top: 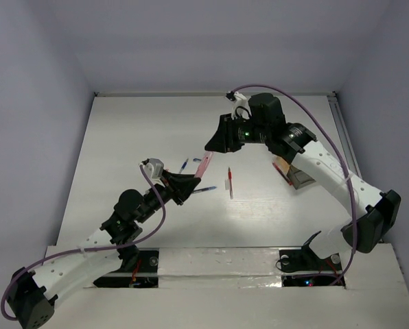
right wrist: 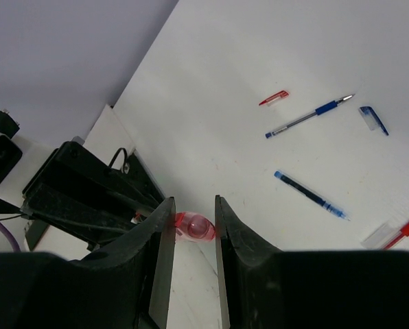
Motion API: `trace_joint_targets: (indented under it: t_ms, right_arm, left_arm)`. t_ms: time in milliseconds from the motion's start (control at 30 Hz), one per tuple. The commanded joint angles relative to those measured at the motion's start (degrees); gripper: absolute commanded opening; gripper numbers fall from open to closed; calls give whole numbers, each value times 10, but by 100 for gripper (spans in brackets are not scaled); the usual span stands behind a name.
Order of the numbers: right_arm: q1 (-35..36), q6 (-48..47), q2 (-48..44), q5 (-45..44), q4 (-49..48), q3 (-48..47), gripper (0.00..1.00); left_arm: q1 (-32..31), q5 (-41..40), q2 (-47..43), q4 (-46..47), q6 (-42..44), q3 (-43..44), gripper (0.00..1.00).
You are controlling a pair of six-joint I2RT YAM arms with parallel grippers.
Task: Sort the stationery into containers
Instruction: Close the pen cap on the pen.
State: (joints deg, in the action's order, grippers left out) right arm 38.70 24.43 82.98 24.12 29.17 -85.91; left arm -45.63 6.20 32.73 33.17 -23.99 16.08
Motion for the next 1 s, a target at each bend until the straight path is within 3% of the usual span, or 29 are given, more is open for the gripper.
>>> trace_joint_targets:
  t_ms: [0, 467, 967]
  right_arm:
    - [-6, -22, 12, 26, -10, -5, 0]
    - [-6, 20, -1, 82, -76, 83, 0]
    - [61, 55, -41, 36, -131, 182, 0]
  left_arm:
    - [-2, 18, -10, 65, 7, 11, 0]
    - [-2, -15, -2, 96, 6, 40, 0]
    - [-2, -43, 28, 125, -3, 69, 0]
